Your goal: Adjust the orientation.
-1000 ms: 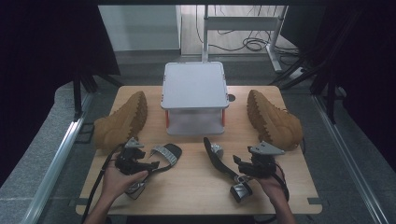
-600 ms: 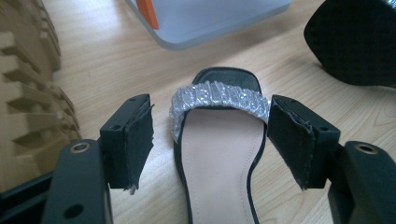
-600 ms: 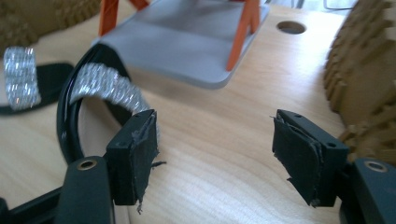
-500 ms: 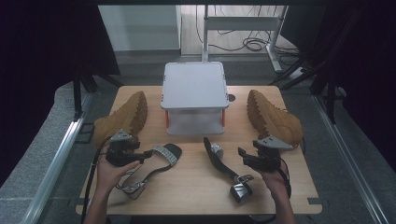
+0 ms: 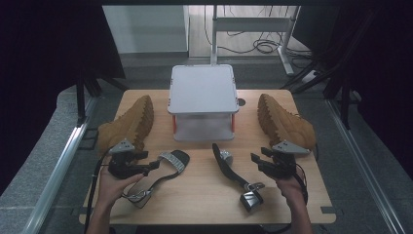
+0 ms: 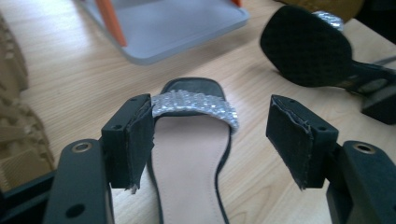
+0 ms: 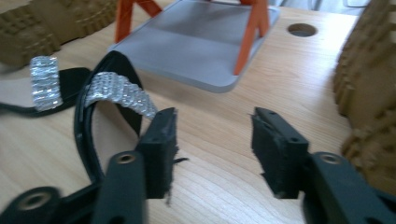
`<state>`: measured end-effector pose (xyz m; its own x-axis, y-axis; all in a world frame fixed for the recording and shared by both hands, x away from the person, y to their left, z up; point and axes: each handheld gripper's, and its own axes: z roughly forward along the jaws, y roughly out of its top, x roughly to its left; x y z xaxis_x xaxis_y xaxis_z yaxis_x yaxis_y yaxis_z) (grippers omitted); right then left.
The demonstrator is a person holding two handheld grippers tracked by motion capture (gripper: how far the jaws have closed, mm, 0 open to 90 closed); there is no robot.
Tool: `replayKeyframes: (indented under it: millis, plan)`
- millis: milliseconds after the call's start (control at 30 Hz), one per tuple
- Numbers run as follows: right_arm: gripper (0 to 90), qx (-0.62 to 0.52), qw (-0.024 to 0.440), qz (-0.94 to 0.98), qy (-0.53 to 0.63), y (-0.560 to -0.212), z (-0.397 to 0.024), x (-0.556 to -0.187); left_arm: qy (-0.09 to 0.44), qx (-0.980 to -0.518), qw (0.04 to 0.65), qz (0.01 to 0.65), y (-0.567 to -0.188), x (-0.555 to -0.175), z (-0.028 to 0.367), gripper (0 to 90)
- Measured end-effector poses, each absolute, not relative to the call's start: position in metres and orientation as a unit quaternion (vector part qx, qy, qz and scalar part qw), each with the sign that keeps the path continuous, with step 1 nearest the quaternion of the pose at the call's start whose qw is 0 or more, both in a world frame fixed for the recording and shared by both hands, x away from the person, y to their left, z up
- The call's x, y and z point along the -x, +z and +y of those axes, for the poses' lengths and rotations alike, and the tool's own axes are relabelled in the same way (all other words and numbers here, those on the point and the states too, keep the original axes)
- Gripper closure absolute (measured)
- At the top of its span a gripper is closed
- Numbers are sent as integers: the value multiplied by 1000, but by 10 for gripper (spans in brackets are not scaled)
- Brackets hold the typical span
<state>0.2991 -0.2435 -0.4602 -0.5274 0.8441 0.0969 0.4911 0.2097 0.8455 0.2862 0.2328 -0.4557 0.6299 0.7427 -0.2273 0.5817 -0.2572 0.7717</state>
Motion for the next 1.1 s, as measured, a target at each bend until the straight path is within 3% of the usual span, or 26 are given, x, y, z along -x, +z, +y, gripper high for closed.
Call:
replayKeyframes:
  millis: [33, 100, 167, 233, 367, 667, 1100]
  plan:
    - [518, -444, 198, 752, 445, -460, -244, -299, 91, -788, 441, 420, -456, -286, 233, 326]
    - [639, -429, 193, 765, 440, -458, -240, -303, 94, -791, 446, 408, -454, -282, 232, 326]
    - [675, -427, 192, 768, 437, -458, -240, -303, 94, -793, 446, 404, -453, -281, 231, 326]
    - [808, -421, 182, 777, 431, -458, -237, -305, 96, -797, 444, 399, -453, -279, 230, 323]
    - [890, -417, 168, 788, 421, -459, -234, -308, 104, -808, 438, 380, -451, -278, 226, 320]
    - [890, -397, 142, 815, 399, -453, -214, -318, 97, -818, 435, 364, -455, -277, 218, 320]
    - [891, -387, 102, 844, 358, -466, -200, -333, 91, -804, 436, 394, -454, -277, 225, 330]
